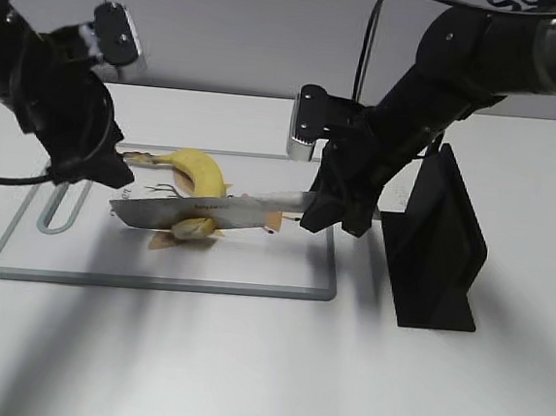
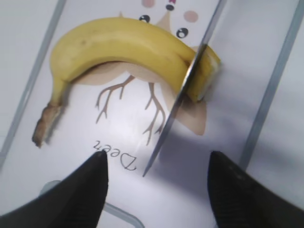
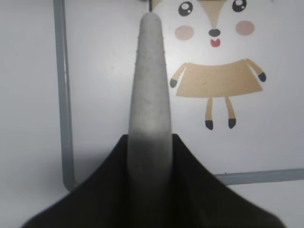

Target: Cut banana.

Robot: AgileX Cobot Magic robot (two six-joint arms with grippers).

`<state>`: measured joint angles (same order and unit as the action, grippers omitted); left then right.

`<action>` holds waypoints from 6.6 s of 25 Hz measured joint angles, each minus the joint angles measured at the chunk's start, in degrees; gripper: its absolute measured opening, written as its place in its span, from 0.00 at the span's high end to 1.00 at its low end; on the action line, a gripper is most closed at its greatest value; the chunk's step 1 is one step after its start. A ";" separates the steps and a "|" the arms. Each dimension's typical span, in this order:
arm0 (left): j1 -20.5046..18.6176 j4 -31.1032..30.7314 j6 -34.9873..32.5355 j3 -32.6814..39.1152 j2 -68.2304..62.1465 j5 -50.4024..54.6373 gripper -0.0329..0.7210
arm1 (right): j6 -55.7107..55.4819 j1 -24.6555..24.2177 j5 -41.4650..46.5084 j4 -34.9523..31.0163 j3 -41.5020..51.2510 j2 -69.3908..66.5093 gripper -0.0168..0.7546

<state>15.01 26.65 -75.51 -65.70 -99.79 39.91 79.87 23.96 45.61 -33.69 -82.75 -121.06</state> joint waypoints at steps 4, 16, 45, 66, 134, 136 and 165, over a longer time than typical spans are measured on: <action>-1.92 0.00 3.67 0.06 3.22 -1.42 0.12 | 2.04 0.00 1.38 -2.50 0.02 2.07 0.75; -7.25 0.00 13.30 0.12 8.93 -0.51 0.14 | 1.25 0.00 2.76 -6.26 0.09 8.87 0.75; -9.31 -23.84 58.47 12.39 39.02 9.00 0.17 | -62.98 0.00 10.56 8.76 4.21 34.05 0.75; -9.31 -19.83 59.13 27.97 77.00 22.73 0.17 | -85.20 0.00 -1.04 22.75 27.61 55.27 0.75; -9.31 -21.80 66.43 37.93 97.95 22.16 0.24 | -102.69 0.00 -17.84 30.94 42.24 47.59 0.75; -9.31 -21.80 66.43 37.93 97.95 22.16 0.24 | -103.29 0.00 -18.23 31.05 42.19 49.19 0.76; -9.31 -21.80 66.43 37.93 97.95 22.16 0.24 | -111.21 0.00 -17.38 34.37 41.47 47.59 0.76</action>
<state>5.70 4.85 -9.08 -27.77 -1.84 62.08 -31.35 23.96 28.23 0.68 -41.28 -73.46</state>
